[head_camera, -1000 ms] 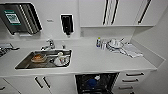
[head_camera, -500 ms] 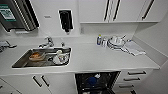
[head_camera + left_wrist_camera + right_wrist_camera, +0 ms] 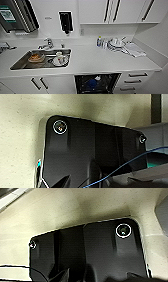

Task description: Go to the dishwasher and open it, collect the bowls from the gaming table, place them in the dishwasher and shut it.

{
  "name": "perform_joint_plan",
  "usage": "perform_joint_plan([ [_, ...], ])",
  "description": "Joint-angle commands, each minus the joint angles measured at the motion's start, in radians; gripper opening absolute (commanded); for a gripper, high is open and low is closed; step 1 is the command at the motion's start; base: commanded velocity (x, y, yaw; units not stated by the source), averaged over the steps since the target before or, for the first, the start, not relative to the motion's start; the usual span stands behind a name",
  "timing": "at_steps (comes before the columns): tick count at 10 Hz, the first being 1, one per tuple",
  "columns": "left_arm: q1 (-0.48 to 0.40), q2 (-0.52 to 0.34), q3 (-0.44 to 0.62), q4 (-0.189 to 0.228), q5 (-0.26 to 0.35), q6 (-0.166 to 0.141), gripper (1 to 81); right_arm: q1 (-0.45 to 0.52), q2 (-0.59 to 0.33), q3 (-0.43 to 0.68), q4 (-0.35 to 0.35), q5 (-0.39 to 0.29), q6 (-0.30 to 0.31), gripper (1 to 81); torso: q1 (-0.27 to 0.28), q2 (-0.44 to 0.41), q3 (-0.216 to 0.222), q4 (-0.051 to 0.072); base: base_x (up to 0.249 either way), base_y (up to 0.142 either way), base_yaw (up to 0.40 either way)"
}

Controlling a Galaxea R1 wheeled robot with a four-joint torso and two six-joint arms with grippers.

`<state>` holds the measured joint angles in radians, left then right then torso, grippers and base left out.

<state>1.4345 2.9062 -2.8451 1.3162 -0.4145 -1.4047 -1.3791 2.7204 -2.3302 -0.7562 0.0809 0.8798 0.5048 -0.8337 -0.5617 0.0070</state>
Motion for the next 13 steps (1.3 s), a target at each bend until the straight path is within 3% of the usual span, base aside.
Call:
perform_joint_plan([
  [1,-0.022,-0.017,-0.01,-0.003,0.034,0.007,81.1,0.054,0.004,-0.023,0.024,-0.041,0.028,81.1,0.064,-0.099,0.0,0.0,0.0,0.0,0.0],
  [4,-0.022,-0.013,-0.01,-0.011,0.036,0.007,81.1,0.056,0.012,-0.086,0.167,-0.041,0.093,81.1,0.13,-0.206,0.0,0.0,0.0,0.0,0.0],
  [7,-0.021,-0.016,-0.01,-0.009,0.036,0.007,81.1,0.084,0.011,-0.064,0.225,-0.043,0.096,81.1,0.201,-0.318,0.0,0.0,0.0,0.0,0.0],
  [8,-0.021,-0.016,-0.01,-0.011,0.034,0.007,81.1,0.106,0.006,-0.047,0.248,-0.043,0.096,81.1,0.158,-0.253,0.0,0.0,0.0,0.0,0.0],
  [13,-0.012,-0.017,-0.01,-0.009,0.035,0.007,81.1,0.249,0.024,0.003,0.247,-0.066,0.094,81.1,0.186,-0.296,0.0,0.0,0.0,0.0,0.0],
])
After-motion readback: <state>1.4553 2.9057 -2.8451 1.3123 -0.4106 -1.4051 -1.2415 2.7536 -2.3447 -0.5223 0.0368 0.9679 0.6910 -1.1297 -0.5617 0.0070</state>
